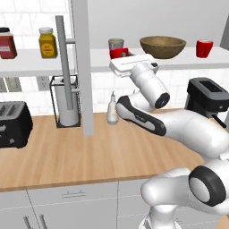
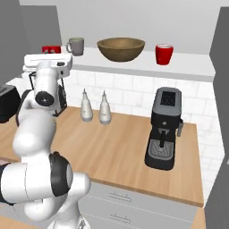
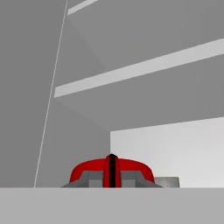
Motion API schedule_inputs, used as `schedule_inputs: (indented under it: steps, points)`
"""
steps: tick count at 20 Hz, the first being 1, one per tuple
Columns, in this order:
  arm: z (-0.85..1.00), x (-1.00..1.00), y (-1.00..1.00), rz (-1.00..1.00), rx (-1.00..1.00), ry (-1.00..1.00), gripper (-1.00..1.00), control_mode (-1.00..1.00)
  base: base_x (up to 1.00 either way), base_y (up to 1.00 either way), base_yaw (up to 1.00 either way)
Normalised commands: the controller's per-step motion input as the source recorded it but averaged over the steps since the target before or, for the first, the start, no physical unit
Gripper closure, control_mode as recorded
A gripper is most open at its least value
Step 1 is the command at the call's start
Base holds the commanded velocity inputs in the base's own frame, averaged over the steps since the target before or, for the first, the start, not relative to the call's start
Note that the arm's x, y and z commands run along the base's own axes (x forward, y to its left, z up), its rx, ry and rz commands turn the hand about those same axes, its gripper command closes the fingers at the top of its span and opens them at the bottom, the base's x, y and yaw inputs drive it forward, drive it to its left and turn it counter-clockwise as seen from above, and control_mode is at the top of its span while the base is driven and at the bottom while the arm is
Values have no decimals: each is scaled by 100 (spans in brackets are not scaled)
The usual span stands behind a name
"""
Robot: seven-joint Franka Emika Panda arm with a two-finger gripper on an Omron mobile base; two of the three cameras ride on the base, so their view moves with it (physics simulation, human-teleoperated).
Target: Gather all objects into one cabinet and sort the glasses and bowls to opposite sides.
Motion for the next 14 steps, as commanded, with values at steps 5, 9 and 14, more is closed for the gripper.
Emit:
schedule_inputs:
  steps: [5,9,14]
  points:
    - [0,69,18,0,0,0,100,-100,0,0,0]
    - [0,69,31,0,0,0,100,-100,0,0,0]
    - [0,68,48,0,0,0,100,-100,0,0,0]
